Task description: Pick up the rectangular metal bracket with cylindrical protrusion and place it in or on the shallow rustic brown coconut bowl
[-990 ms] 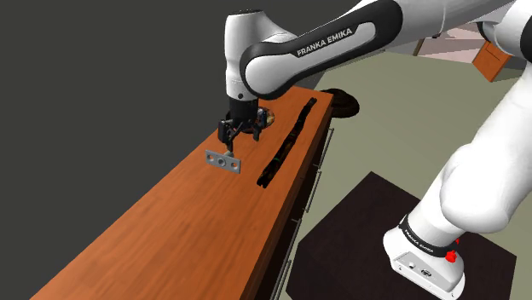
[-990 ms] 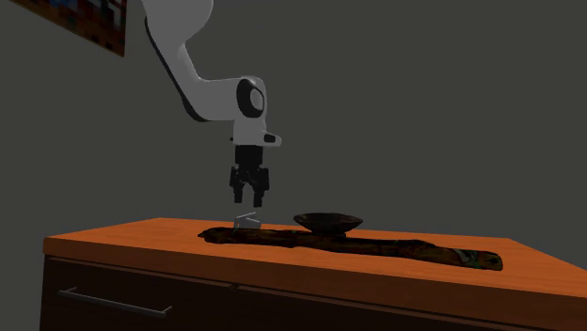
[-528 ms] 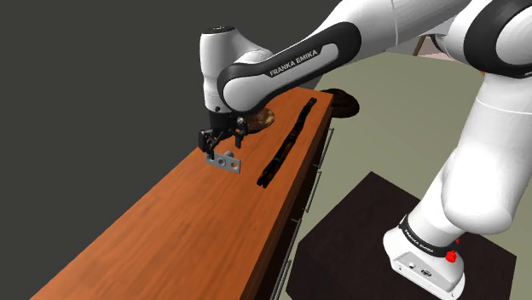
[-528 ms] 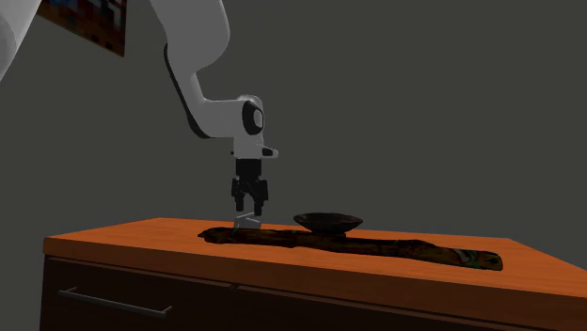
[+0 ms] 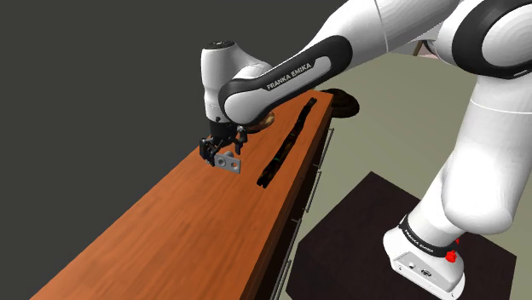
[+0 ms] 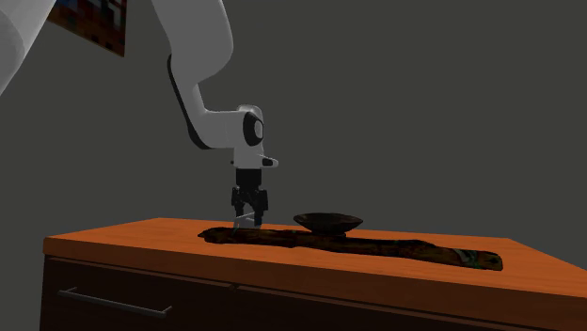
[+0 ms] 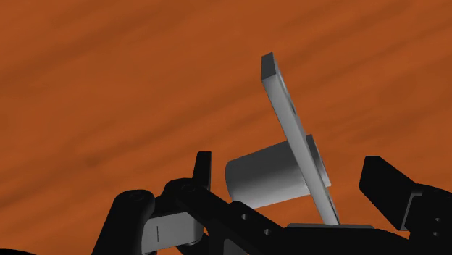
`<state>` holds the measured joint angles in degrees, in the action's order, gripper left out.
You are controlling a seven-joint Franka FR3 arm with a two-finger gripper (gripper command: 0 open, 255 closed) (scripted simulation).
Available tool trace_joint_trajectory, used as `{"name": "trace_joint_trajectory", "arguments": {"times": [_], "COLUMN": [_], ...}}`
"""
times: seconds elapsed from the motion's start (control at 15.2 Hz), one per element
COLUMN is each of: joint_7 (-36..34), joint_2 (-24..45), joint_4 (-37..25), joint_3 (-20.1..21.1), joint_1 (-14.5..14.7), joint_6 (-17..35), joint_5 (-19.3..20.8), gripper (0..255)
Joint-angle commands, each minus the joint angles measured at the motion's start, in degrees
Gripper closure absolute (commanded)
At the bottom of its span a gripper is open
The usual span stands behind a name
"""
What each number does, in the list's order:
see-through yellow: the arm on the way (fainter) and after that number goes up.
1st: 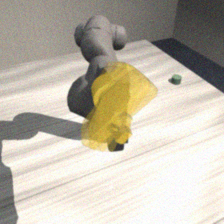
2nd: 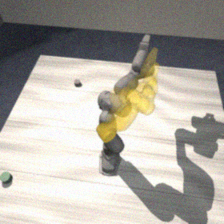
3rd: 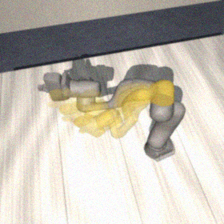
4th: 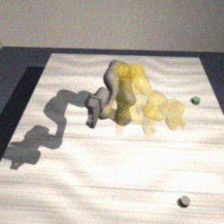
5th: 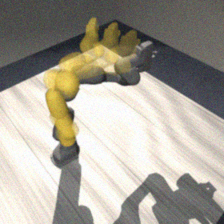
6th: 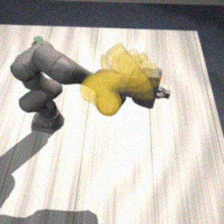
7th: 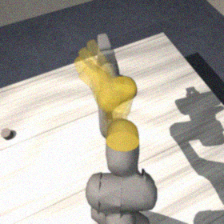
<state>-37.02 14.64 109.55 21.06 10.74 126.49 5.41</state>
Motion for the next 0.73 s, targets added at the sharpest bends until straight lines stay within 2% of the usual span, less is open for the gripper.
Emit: {"name": "trace_joint_trajectory", "arguments": {"times": [0.0,0.2,0.26,0.66], "joint_7": [0.0,0.0,0.0,0.0], "joint_2": [0.0,0.0,0.0,0.0], "joint_4": [0.0,0.0,0.0,0.0], "joint_3": [0.0,0.0,0.0,0.0], "joint_1": [0.0,0.0,0.0,0.0], "joint_6": [0.1,0.1,0.1,0.1], "joint_5": [0.0,0.0,0.0,0.0], "gripper": [0,0,255,255]}}
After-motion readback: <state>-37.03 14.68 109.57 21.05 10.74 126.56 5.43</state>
